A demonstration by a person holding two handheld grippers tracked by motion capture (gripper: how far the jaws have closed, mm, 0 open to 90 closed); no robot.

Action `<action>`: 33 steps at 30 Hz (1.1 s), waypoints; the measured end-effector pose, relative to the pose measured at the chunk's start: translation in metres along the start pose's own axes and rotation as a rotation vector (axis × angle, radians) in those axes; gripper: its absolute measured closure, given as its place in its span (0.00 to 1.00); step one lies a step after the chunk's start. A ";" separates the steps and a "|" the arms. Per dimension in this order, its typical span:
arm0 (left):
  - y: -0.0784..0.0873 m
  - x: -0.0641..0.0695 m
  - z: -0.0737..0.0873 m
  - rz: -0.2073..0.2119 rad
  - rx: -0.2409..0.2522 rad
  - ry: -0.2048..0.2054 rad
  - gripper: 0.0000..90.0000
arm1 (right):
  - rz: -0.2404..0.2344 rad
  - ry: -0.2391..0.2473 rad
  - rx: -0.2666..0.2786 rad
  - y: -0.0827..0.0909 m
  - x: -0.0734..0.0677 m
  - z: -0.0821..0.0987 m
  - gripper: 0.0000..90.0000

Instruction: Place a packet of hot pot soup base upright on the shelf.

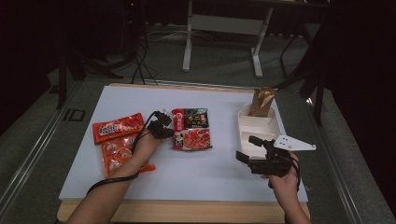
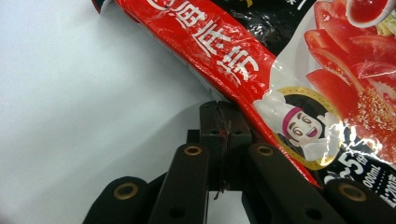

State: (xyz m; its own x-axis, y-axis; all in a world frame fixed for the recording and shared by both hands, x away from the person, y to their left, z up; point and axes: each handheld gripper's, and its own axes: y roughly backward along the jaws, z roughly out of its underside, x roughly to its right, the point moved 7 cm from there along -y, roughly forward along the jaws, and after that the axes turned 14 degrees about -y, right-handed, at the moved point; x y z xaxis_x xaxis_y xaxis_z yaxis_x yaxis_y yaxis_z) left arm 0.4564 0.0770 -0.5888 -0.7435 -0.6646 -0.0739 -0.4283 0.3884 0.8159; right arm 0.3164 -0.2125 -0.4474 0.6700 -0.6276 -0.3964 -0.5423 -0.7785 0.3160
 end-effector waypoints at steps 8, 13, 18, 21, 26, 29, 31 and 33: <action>0.019 -0.013 -0.009 -0.027 0.035 0.012 0.96 | -0.008 0.019 0.002 0.000 0.001 0.000 0.17; 0.031 -0.022 -0.019 -0.035 0.073 0.012 0.91 | 0.003 0.027 -0.009 -0.001 -0.001 0.001 0.17; 0.031 -0.026 -0.027 -0.031 0.091 0.017 0.84 | 0.001 0.026 -0.012 -0.002 -0.001 0.002 0.17; 0.029 -0.029 -0.032 -0.029 0.107 0.028 0.80 | 0.000 0.022 -0.014 -0.002 -0.001 0.002 0.17; 0.021 -0.033 -0.037 -0.031 0.112 0.040 0.72 | -0.001 0.025 -0.017 -0.003 -0.001 0.004 0.17; 0.017 -0.037 -0.040 -0.035 0.117 0.065 0.69 | -0.001 0.028 -0.019 -0.003 -0.001 0.004 0.17; 0.014 -0.041 -0.041 -0.034 0.123 0.093 0.67 | -0.004 0.027 -0.022 -0.004 -0.002 0.005 0.17; 0.010 -0.045 -0.042 -0.036 0.126 0.108 0.67 | -0.001 0.035 -0.027 -0.004 -0.002 0.006 0.17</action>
State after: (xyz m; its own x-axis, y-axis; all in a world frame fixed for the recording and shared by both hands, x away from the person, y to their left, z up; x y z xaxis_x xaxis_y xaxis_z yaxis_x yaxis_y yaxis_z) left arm 0.5066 0.0840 -0.5530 -0.6696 -0.7419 -0.0339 -0.5195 0.4353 0.7353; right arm 0.3141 -0.2082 -0.4535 0.6882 -0.6260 -0.3668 -0.5277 -0.7788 0.3392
